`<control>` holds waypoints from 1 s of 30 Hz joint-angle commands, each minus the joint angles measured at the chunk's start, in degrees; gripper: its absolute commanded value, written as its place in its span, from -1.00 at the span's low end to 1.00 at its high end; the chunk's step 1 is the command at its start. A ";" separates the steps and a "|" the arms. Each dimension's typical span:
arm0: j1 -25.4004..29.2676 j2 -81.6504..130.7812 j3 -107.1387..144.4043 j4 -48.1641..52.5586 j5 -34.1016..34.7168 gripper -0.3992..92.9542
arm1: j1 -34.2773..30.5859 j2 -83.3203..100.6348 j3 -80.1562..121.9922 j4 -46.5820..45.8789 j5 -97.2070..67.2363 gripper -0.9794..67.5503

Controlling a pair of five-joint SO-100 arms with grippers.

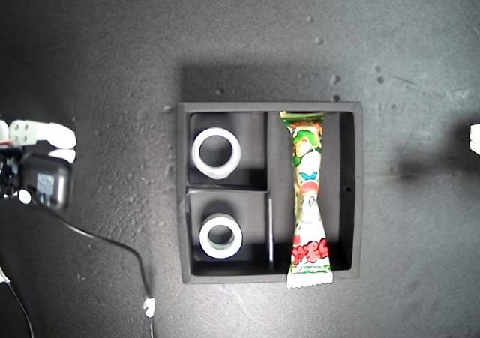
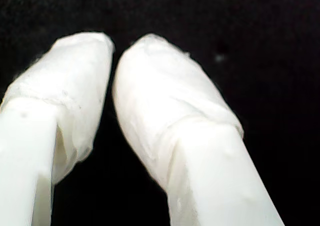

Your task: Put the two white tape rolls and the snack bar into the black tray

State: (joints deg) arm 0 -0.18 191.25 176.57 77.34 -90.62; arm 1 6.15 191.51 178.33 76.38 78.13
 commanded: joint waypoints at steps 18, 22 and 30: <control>2.02 2.90 3.25 2.55 7.38 -0.98 | -0.62 0.26 0.70 0.44 -0.44 -0.95; 2.02 2.90 3.25 2.55 8.26 -0.98 | -0.62 0.26 0.70 0.44 -0.44 -0.95; 2.02 2.90 3.25 2.55 14.33 -0.98 | -0.70 0.26 0.70 0.44 -0.44 -0.95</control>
State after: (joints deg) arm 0 1.14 191.25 176.57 77.70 -77.08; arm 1 5.62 191.60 178.33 76.73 77.96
